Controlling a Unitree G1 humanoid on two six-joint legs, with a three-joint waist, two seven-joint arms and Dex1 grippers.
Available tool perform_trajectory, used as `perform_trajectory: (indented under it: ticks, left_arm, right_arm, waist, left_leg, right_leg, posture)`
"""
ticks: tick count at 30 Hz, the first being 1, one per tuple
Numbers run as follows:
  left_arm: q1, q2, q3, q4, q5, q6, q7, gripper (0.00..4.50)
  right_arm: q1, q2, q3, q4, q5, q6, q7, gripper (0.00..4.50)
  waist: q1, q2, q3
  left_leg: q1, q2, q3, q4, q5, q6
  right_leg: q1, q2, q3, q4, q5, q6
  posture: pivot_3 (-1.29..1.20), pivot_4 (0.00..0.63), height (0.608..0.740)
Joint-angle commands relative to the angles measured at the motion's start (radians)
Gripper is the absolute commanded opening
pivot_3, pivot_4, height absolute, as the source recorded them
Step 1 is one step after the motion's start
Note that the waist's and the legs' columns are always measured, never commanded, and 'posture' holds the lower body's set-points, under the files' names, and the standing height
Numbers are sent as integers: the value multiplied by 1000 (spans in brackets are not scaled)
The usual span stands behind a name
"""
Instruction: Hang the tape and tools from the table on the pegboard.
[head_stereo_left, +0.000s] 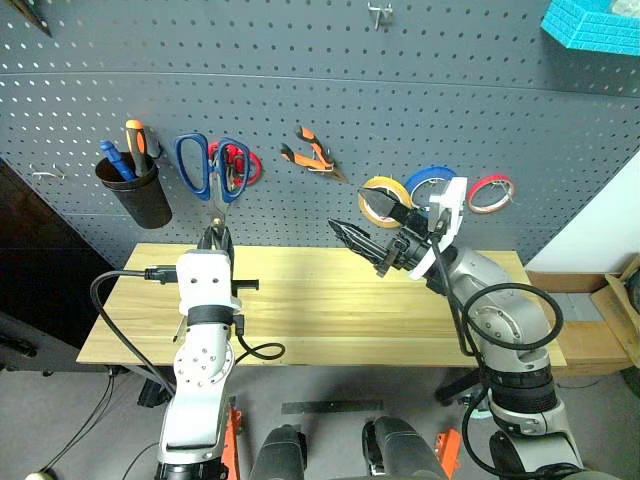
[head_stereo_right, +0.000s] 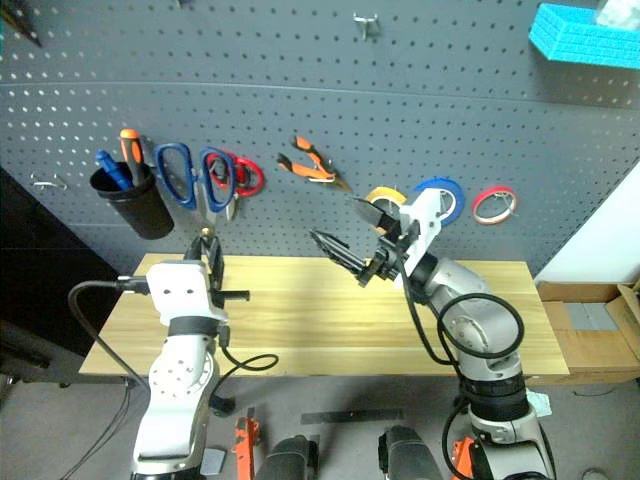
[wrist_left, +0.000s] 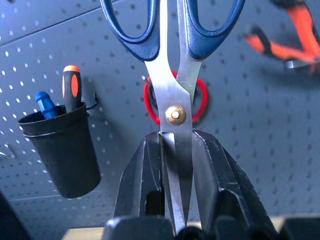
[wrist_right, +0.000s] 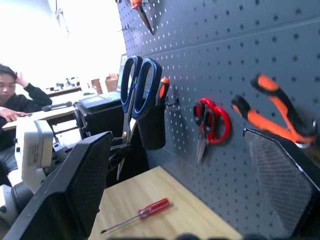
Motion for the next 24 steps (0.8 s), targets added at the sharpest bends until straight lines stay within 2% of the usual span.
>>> perform_trajectory:
  ticks: [1,8,24]
  left_arm:
    - [-24,-6,56,17,-81,12,-35,467]
    - [-67,8,79,99,-188,45,-135,467]
    - [-133,35,119,191,-203,42,-146,467]
  right_arm:
    - [-20,-2,13,-1,-16,-35,3,4500]
    - [-29,-19,55,28,-60,-47,14,4500]
    - [-20,-36,66,26,-95,-61,8,4500]
  waist:
    - [0,0,-2]
    - [0,0,-12]
    - [0,-1,-17]
  left_leg:
    - [2,0,0,0,0,0]
    - [9,1,-1,1,0,0]
    - [12,1,0,1,0,0]
  right_leg:
    - [2,0,0,0,0,0]
    - [9,2,0,0,1,-1]
    - [11,3,2,1,1,-2]
  posture:
    - [26,69,740]
    - [31,65,740]
    - [21,62,740]
